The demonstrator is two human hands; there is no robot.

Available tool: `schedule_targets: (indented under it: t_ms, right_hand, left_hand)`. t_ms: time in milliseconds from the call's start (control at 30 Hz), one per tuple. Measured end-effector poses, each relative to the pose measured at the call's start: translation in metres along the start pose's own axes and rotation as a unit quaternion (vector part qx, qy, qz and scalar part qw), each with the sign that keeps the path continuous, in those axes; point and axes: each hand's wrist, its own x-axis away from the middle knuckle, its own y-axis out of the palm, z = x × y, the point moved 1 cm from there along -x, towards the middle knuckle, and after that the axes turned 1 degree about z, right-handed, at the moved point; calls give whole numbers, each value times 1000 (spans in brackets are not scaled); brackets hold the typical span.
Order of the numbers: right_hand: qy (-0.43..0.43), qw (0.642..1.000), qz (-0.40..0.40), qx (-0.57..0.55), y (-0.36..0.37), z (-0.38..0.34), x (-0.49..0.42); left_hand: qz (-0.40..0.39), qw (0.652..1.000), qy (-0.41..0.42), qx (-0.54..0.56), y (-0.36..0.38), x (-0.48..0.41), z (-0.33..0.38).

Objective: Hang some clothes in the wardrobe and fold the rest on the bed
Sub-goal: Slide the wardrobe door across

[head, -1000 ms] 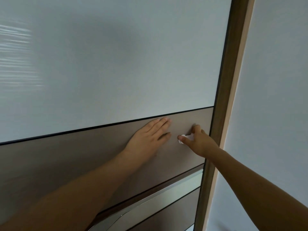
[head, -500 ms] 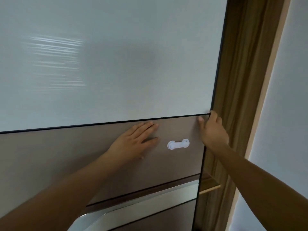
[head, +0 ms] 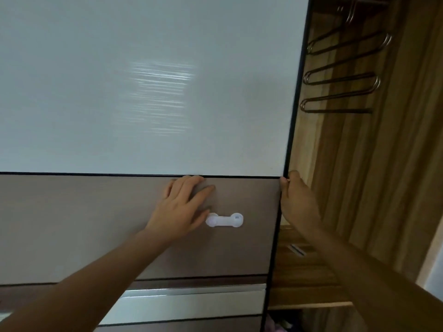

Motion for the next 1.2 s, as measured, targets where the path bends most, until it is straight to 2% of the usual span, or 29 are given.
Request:
schedule_targets:
  t_ms: [200, 467, 600, 967, 1200]
  right_hand:
    - [-86, 995, -17, 37, 34, -52, 6]
    - [-193, 975, -42, 100, 71, -116, 16]
    - [-221, 963, -51, 148, 88, -145, 19]
    - [-215, 970, -70, 88, 127, -194, 26]
    - [-244, 960, -93, 101, 124, -210, 27]
  left_hand:
    - [-25, 993, -104, -42, -13, 18, -13]
    - [-90, 967, -234, -38, -34, 51, -36]
    - [-124, 956, -263, -45, -42, 65, -51]
    - [-195, 934, -297, -38, -49, 99, -87]
    - [-223, 917, -332, -8, -68, 100, -99]
